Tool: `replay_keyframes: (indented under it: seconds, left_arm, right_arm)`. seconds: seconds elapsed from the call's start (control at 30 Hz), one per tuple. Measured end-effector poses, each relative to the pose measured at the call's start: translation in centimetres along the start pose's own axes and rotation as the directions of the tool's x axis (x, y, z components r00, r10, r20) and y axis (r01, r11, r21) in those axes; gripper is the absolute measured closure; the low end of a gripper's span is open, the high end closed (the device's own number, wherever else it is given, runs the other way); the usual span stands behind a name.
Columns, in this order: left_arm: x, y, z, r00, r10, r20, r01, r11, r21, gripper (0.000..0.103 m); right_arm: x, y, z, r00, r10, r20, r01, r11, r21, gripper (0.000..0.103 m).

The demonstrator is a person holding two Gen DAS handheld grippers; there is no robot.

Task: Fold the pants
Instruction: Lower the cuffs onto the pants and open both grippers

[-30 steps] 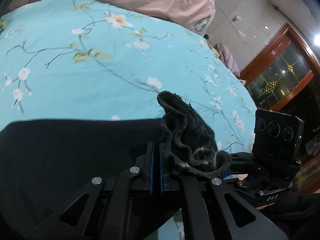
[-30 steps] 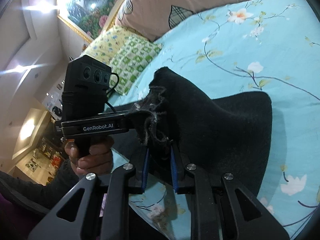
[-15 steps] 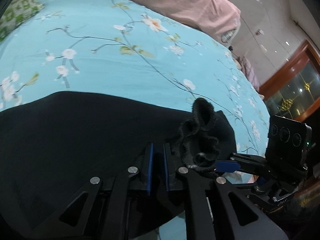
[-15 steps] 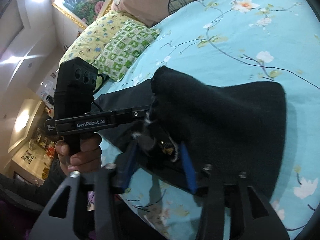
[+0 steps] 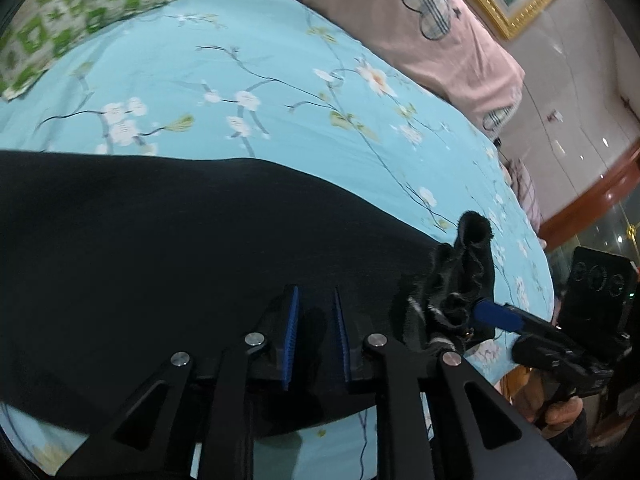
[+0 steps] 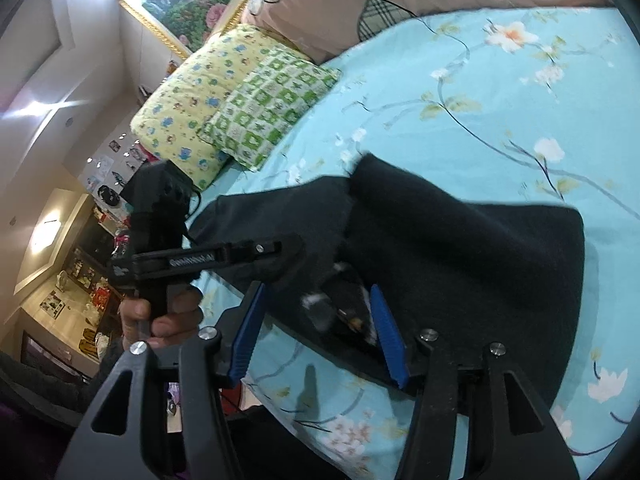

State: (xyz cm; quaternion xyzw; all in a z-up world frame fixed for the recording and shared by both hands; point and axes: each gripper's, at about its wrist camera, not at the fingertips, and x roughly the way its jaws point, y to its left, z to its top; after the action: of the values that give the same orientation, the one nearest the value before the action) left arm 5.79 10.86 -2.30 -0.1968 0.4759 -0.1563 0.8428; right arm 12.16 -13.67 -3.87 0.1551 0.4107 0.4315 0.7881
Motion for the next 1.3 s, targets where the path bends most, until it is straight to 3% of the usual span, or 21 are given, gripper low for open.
replay_keyframes:
  seconds: [0.1, 0.33, 0.6, 0.7, 0.77, 1.3]
  left_arm:
    - [-0.8, 0.7, -0.2, 1.000, 0.006, 0.014, -0.005, 1.000, -0.024, 0.082]
    - [-2.8, 1.8, -1.0, 0.998, 0.028, 0.050, -0.025, 0.997, -0.071, 0.080]
    - [-5.3, 4.1, -1.9, 0.993, 0.071, 0.098, -0.056, 0.988, -0.141, 0.062]
    - [-6.1, 4.9, -2.2, 0.990, 0.090, 0.108, -0.070, 0.983, -0.172, 0.056]
    - [-6.7, 5.4, -2.5, 0.988, 0.098, 0.120, -0.075, 0.980, -0.186, 0.055]
    - [-13.3, 11.4, -5.5, 0.955, 0.209, 0.209, -0.122, 0.923, -0.365, 0.053]
  right_arm:
    - [-0.1, 1.0, 0.8, 1.000, 0.017, 0.012, -0.017, 1.000, -0.026, 0.039]
    - [0.7, 2.6, 2.5, 0.999, 0.040, 0.018, -0.038, 0.996, -0.077, 0.038]
    - [1.8, 3.6, 3.9, 0.999, 0.052, 0.005, -0.051, 0.992, -0.114, 0.038]
    - [2.3, 3.8, 4.2, 0.999, 0.050, -0.007, -0.051, 0.992, -0.118, 0.031]
    - [2.7, 4.2, 4.6, 0.998, 0.055, -0.010, -0.055, 0.990, -0.127, 0.027]
    - [8.4, 7.1, 7.3, 0.987, 0.115, -0.115, -0.138, 0.967, -0.214, 0.027]
